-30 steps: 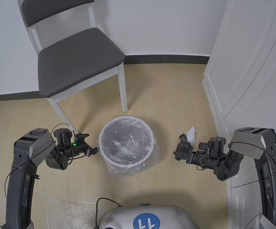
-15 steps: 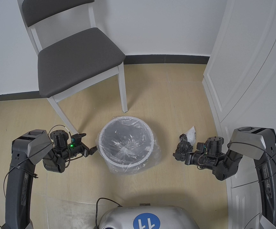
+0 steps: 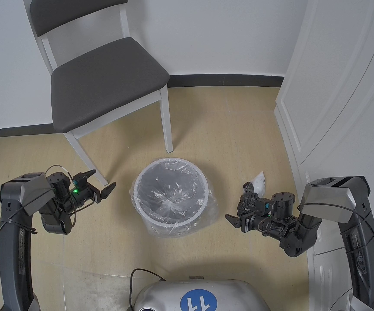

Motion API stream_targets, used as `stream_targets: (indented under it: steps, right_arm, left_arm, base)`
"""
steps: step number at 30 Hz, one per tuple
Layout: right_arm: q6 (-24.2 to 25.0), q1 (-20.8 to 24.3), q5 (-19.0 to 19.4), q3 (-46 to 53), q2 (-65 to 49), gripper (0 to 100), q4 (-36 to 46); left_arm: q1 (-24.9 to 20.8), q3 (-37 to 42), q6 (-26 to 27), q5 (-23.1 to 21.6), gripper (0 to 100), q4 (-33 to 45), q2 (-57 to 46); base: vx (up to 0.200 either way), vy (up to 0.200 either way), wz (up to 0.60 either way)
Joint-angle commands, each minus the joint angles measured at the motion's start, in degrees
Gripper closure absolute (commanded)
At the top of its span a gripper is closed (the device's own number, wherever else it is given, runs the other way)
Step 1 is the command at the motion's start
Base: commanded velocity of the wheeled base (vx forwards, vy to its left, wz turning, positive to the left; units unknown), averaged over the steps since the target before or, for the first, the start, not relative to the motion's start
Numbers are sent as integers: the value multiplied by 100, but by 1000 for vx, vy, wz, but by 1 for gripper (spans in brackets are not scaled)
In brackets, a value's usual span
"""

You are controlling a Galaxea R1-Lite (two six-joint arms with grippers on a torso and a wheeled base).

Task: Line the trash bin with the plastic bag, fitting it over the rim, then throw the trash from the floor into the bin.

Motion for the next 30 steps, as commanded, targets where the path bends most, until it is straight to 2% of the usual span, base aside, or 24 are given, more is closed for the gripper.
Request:
stream_targets:
  steps: [1, 9, 11, 13, 15, 16, 19, 24, 25, 30]
  right_arm:
    - [-277, 99, 1, 221, 31, 0, -252]
    - [-725, 363, 10, 239, 250, 0, -691]
    - [-1024, 363, 54, 90, 233, 0, -647]
    - [-1569, 310, 71, -95, 171, 0, -489]
    - [-2000, 266, 247, -209, 75, 0, -243]
    - [-2263, 213, 520, -271, -13, 0, -41]
    - [-2553, 222, 1038, -385, -57, 0, 231]
    - [-2756, 345, 1293, -912, -4, 0, 732]
    - [-2791, 416, 1407, -1194, -4, 0, 1137]
    - [-2984, 521, 1680, -1870, 83, 0, 1928]
  left_arm:
    - [18, 812, -634, -352, 0, -579, -962]
    - [-324, 1682, -933, -97, 0, -606, -2263]
    - [-395, 1779, -1091, -88, 0, -606, -2544]
    - [-491, 1963, -1293, -88, 0, -606, -2878]
    - [-535, 2060, -1460, -97, 0, -606, -3063]
    - [-544, 2078, -1592, -88, 0, -606, -3177]
    - [-544, 2104, -1908, -18, 0, -606, -3423]
    - [-491, 2025, -2603, 298, 0, -597, -3836]
    - [-491, 1981, -2840, 492, 0, -588, -4038]
    - [-421, 2060, -2954, 597, 0, -562, -4513]
  base:
    - [0, 0, 0]
    - [0, 0, 0]
    - [0, 0, 0]
    - [0, 0, 0]
    - [0, 0, 0]
    - [0, 0, 0]
    - [0, 0, 0]
    - [0, 0, 0]
    - [0, 0, 0]
    - [0, 0, 0]
